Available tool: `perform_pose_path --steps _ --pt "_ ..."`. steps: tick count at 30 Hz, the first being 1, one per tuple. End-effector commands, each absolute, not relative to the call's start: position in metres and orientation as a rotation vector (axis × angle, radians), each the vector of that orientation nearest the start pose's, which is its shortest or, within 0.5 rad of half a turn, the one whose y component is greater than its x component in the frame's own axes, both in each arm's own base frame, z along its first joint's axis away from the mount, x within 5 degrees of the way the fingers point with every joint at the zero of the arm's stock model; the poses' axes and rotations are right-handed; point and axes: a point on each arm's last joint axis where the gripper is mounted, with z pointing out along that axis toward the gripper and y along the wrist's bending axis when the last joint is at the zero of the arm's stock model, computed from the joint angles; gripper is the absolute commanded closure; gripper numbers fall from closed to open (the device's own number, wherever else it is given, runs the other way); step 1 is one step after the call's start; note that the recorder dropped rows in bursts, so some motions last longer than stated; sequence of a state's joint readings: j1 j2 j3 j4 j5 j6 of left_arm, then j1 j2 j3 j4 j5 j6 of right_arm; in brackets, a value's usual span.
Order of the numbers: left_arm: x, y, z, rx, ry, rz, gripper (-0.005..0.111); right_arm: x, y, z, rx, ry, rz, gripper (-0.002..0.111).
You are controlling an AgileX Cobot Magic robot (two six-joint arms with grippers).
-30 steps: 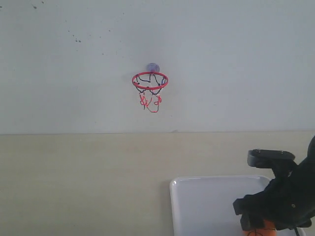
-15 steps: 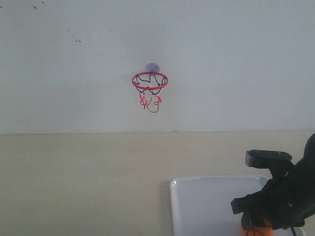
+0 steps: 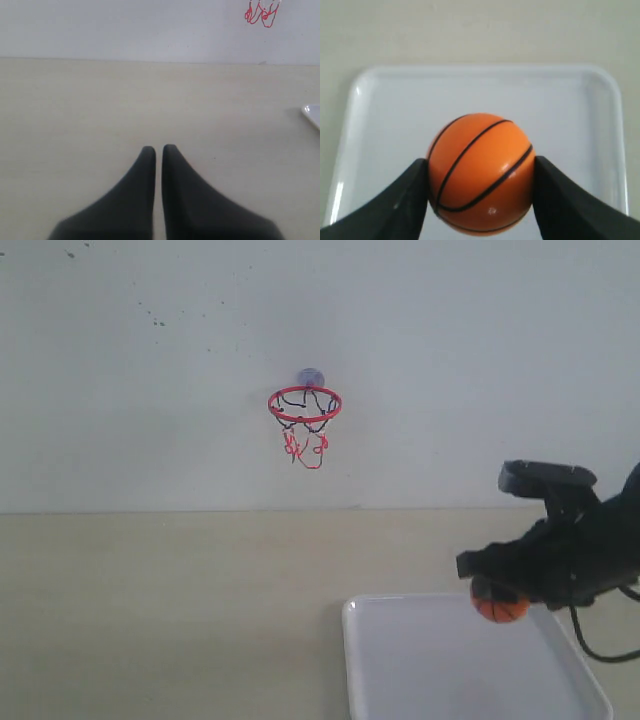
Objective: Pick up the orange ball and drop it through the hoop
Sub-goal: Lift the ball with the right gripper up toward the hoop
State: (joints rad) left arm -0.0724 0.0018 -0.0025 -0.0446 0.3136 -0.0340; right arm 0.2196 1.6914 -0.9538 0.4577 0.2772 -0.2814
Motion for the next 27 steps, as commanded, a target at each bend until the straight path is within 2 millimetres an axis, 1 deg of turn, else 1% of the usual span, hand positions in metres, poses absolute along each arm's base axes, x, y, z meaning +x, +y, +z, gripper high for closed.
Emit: perform_pose_path --steps 1,4,9,13,16,20,24,25,27 --pt "0.054 -0.005 0.185 0.017 1.792 -0.119 0.103 0.351 0.087 0.226 -0.116 2.296 0.289 0.108" --pt "0.054 -0.005 0.185 0.017 1.792 -0.119 0.103 0.361 0.095 0.247 -0.116 2.181 0.289 0.108" --pt "0.054 -0.005 0.185 0.017 1.792 -0.119 0.103 0.375 0.13 0.283 -0.231 2.02 0.311 0.108" --pt "0.054 -0.005 0.185 0.017 1.792 -0.119 0.103 0.393 0.158 0.301 -0.287 1.934 0.341 0.108" --pt "0.054 -0.005 0.185 0.017 1.792 -0.119 0.103 0.408 0.173 0.306 -0.29 1.904 0.368 0.108" --pt "0.054 -0.005 0.185 0.017 1.792 -0.119 0.103 0.423 0.189 0.307 -0.303 1.87 0.385 0.108" --pt "0.054 -0.005 0.185 0.017 1.792 -0.119 0.103 0.437 0.197 0.306 -0.288 1.85 0.399 0.108" --pt "0.054 -0.005 0.185 0.017 1.792 -0.119 0.103 0.44 0.198 0.309 -0.282 1.837 0.404 0.108" --pt "0.054 -0.005 0.185 0.017 1.792 -0.119 0.103 0.445 0.2 0.31 -0.277 1.824 0.406 0.108"
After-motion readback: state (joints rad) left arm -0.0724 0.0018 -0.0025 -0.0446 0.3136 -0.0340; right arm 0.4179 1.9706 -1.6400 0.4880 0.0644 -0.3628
